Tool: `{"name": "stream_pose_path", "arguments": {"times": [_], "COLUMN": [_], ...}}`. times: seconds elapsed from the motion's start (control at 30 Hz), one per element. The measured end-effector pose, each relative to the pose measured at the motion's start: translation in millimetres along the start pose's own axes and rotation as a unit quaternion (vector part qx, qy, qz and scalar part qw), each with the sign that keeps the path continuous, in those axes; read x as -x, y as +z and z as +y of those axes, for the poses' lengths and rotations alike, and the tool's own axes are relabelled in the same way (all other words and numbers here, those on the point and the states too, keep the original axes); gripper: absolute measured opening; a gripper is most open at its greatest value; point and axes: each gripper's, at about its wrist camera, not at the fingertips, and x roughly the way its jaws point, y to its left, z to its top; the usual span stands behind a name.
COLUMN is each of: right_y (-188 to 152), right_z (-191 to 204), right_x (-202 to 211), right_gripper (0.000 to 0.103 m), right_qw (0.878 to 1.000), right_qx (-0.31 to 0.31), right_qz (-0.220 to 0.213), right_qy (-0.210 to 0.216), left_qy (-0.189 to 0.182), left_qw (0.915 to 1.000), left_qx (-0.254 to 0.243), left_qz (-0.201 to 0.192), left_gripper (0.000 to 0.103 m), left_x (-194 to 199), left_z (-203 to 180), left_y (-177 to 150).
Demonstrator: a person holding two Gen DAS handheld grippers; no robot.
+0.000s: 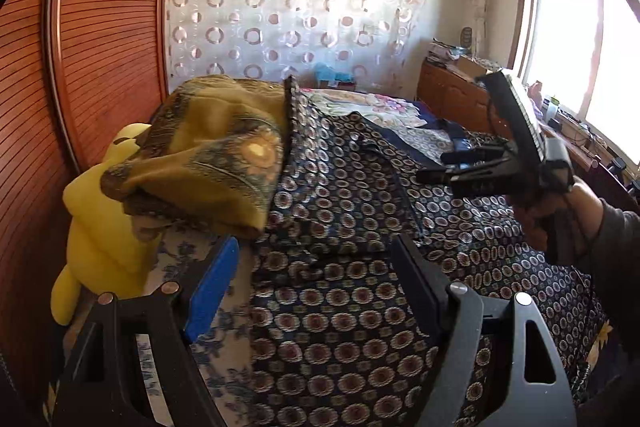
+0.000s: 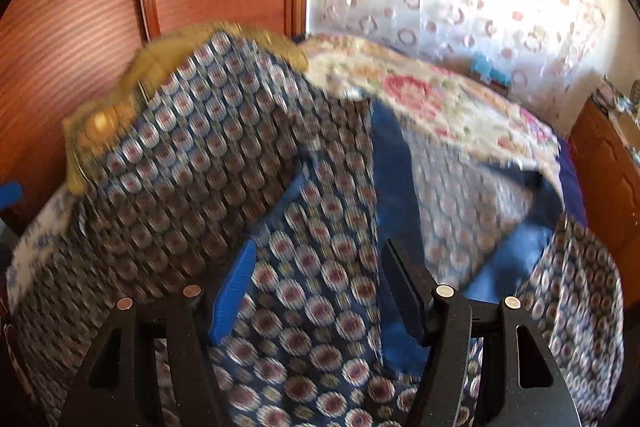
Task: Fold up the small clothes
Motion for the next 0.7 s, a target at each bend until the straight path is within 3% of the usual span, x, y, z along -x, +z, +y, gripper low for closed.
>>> {"name": "stream_pose_path", "arguments": {"times": [0.27,0.37,0.43,0.57,0.7], "right_y": [-7,-8,-9,-8,-6], "right_z": [-5,-9,-10,-6,-10], "right_x": [-22,-21,-25,-31,-38], "right_gripper": [0.069,0.078,0.091,0.102,0.103], "right_qw": [1.0,1.0,1.0,0.999,0.999], "right_qx": [-0.011,-0.015,-0.022,-0.016,-0.02], "right_qz": [0.019,0.017,0.022,0.033,0.035], "right_qy": [0.005,-0.001,0.0,0.002,0.002], "left_qy": [-0.006,-0.009,-0.01,-0.012,-0.014], "left_qw": [0.9997,0.9995,0.9994,0.9993,0.999], "left_qx": [-0.023,-0.028,-0.03,-0.031,-0.033], "left_qz": [0.009,0.011,0.013,0.019,0.026], "left_gripper": [0.079,0.079,0.079,0.079,0.079], "left_x": [-8,-8,-10,-14,-20], "left_z": [-21,-25,-28,-30,-34], "left_y": [2,2,2,0,-2]}}
